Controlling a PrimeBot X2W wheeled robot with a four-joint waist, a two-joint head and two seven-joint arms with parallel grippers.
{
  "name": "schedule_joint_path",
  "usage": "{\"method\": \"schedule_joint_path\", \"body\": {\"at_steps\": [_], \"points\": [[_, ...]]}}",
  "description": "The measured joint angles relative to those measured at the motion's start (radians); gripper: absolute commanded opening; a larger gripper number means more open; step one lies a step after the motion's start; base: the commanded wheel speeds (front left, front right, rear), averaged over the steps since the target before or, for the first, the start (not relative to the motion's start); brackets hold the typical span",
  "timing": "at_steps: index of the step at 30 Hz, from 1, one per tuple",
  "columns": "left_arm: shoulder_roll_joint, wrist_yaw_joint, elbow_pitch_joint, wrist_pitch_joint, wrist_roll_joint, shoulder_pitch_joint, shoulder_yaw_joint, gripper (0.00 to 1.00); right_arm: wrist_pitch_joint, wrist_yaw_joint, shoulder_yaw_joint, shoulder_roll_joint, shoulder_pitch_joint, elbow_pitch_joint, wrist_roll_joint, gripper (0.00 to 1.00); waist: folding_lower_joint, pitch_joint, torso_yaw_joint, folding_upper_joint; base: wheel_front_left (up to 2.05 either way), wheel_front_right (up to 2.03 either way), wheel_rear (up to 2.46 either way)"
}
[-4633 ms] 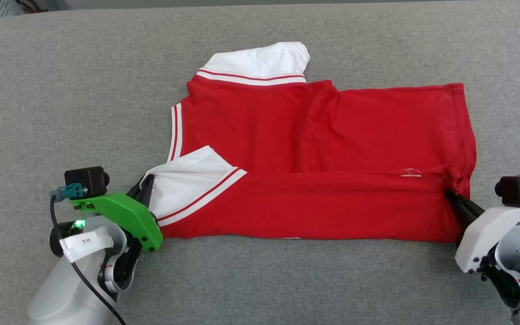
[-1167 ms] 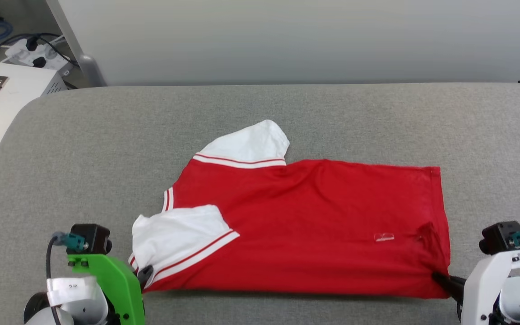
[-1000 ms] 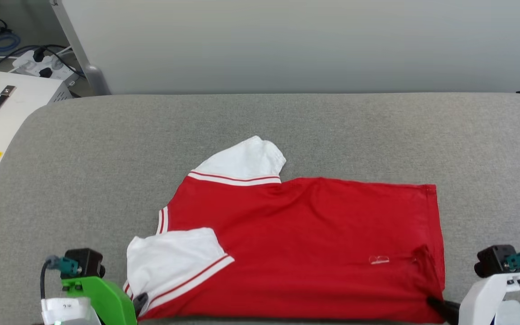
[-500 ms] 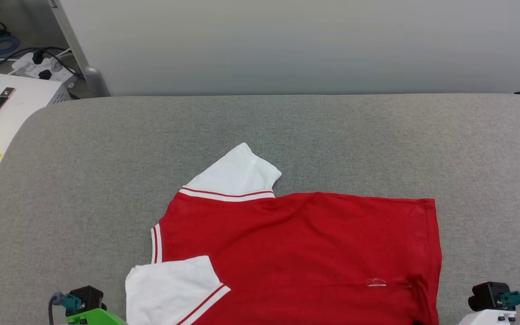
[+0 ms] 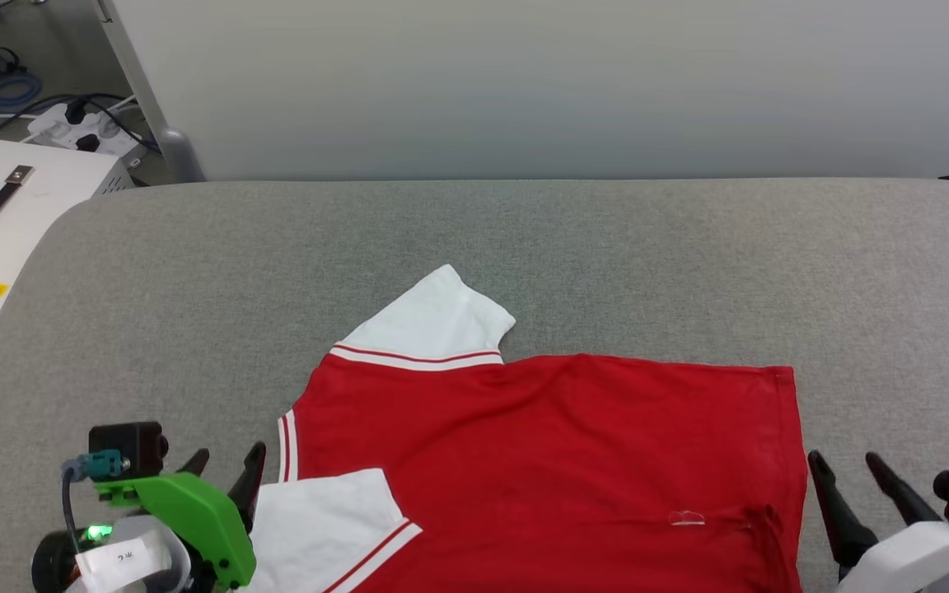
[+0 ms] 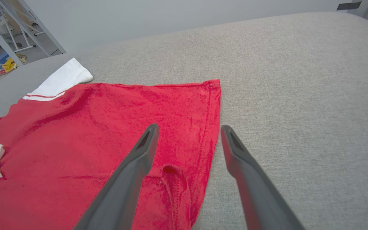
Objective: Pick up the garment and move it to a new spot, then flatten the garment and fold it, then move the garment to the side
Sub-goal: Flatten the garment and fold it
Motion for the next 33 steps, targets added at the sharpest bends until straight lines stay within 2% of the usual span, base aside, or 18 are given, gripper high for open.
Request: {"method": "schedule_joint_path", "body": {"at_steps": [6,11,14,17,21,27,30,33], "points": [[-0.016,0.000,-0.003,-0.100,0.069,-0.101,0.006,1.00,-0.079,0.000,-0.036,0.033,-0.049,-0.073,-0.085,1.00,0.0000,0.039,-0.008,0.0000,0.00,0.00,0.00],[-0.038,-0.004,0.006,-0.150,0.114,-0.210,0.006,1.00,-0.092,0.000,-0.053,0.053,-0.094,-0.140,-0.122,1.00,0.0000,0.095,-0.017,0.0000,0.00,0.00,0.00],[-0.057,-0.025,0.032,-0.150,0.127,-0.291,-0.006,1.00,-0.092,0.000,-0.059,0.059,-0.123,-0.171,-0.134,1.00,0.0000,0.138,-0.024,0.0000,0.00,0.00,0.00],[-0.066,-0.067,0.084,-0.124,0.126,-0.384,-0.021,1.00,-0.094,0.000,-0.059,0.056,-0.158,-0.187,-0.137,1.00,0.0000,0.185,-0.033,0.0000,0.00,0.00,0.00],[-0.068,-0.136,0.168,-0.052,0.116,-0.503,-0.045,1.00,-0.102,0.000,-0.040,0.044,-0.200,-0.203,-0.143,1.00,0.0001,0.245,-0.053,0.0000,0.00,0.00,0.00],[-0.064,-0.247,0.297,0.114,0.096,-0.659,-0.100,1.00,-0.122,0.000,0.016,0.026,-0.265,-0.202,-0.142,1.00,0.0002,0.317,-0.105,0.0000,0.00,0.00,0.00],[-0.061,-0.290,0.348,0.225,0.059,-0.724,-0.130,1.00,-0.135,0.000,0.026,0.027,-0.279,-0.195,-0.135,1.00,0.0002,0.346,-0.131,0.0000,0.00,0.00,0.00],[-0.055,-0.311,0.388,0.333,0.014,-0.782,-0.152,1.00,-0.146,0.000,0.035,0.028,-0.285,-0.177,-0.124,1.00,0.0002,0.373,-0.155,0.0000,0.00,0.00,0.00]]}}
